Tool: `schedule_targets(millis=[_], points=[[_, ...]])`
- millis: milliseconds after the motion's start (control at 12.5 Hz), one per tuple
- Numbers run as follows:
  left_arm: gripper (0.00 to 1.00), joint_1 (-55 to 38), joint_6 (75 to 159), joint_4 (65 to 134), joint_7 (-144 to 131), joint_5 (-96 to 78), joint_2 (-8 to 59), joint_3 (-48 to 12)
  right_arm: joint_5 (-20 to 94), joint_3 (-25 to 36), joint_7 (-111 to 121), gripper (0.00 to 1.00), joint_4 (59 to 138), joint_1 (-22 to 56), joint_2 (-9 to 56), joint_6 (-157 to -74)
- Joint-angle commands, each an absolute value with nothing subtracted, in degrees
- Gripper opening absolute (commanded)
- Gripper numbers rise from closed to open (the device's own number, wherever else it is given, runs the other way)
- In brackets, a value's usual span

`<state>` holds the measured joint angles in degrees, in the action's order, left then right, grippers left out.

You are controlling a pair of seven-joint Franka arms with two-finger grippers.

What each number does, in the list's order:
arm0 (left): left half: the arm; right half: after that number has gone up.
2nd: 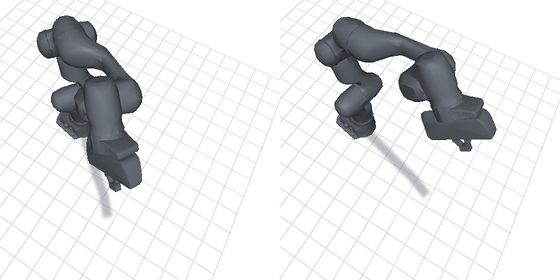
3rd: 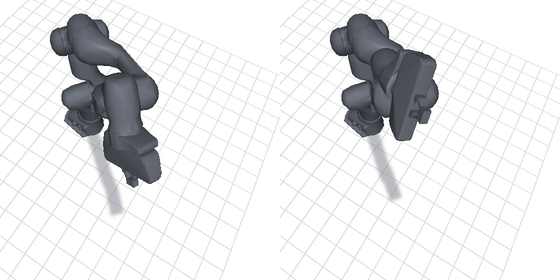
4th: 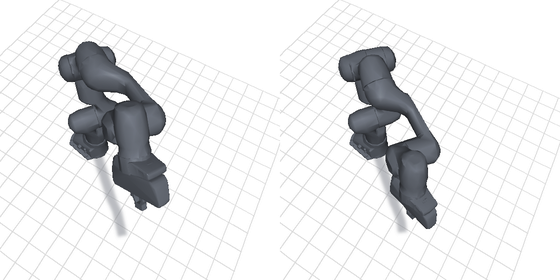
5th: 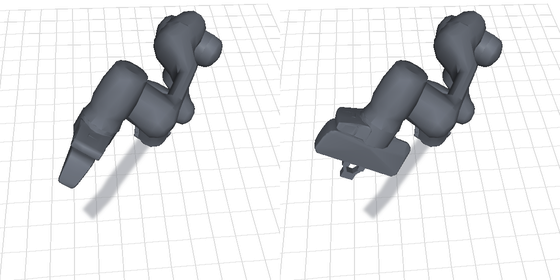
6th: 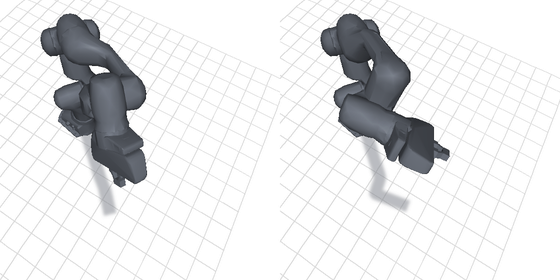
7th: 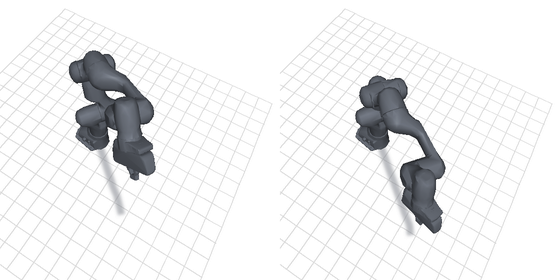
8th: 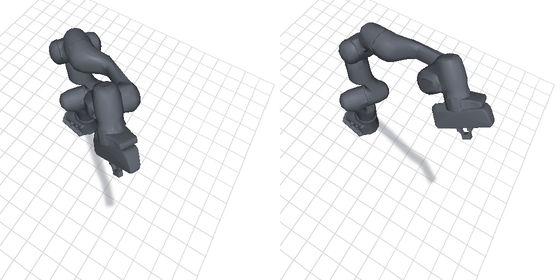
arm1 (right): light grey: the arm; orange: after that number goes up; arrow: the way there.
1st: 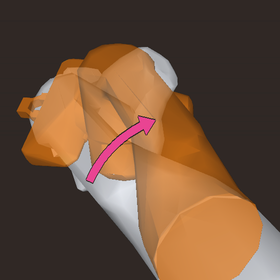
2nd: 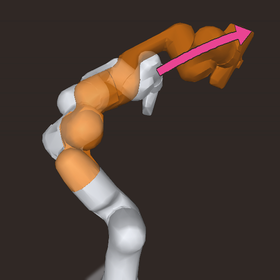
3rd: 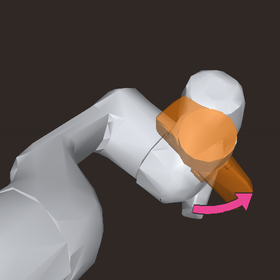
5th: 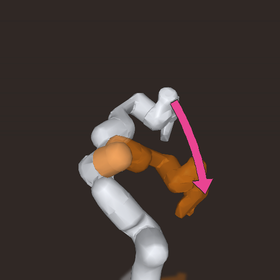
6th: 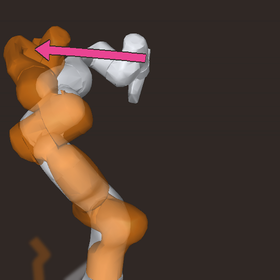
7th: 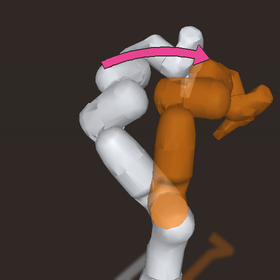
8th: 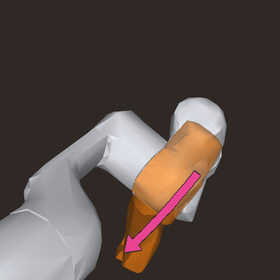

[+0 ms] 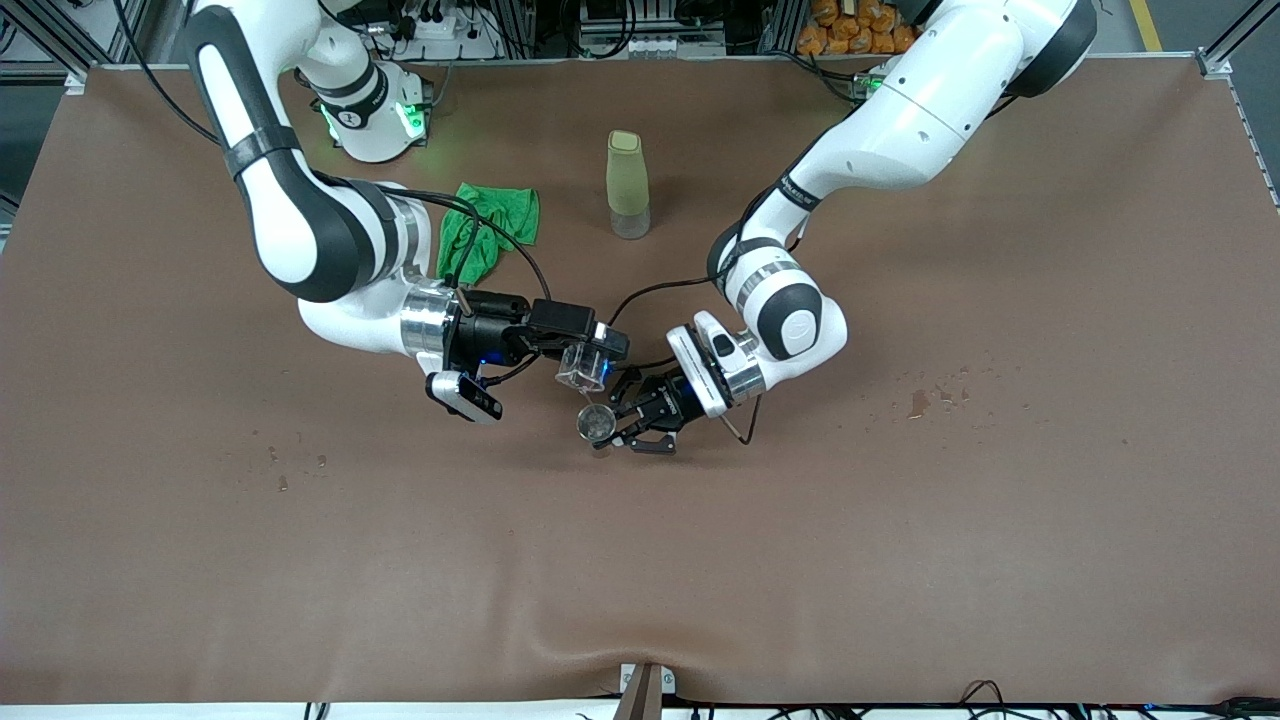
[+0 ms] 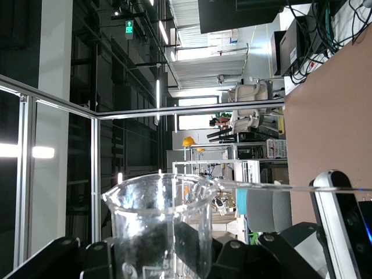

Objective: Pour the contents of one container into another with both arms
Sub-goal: 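Tilt the jigger with the left gripper to pour into the beaker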

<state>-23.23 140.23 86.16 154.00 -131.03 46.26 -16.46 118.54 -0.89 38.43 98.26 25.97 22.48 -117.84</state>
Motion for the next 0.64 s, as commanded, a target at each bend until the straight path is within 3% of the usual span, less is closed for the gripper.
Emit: schedule_targets(millis=[0,558], points=[[0.0,-22.5,139.66,88.42,153.81,-132.1,44.03,-17.23,121.9,-0.44,37.36,0.0,99.23,26.72,21.97,-116.46],[0.0,-22.5,139.66,88.59,152.93,-132.1,44.03,-17.23,122.08,-0.44,34.2,0.0,99.76,26.1,21.88,-114.17]])
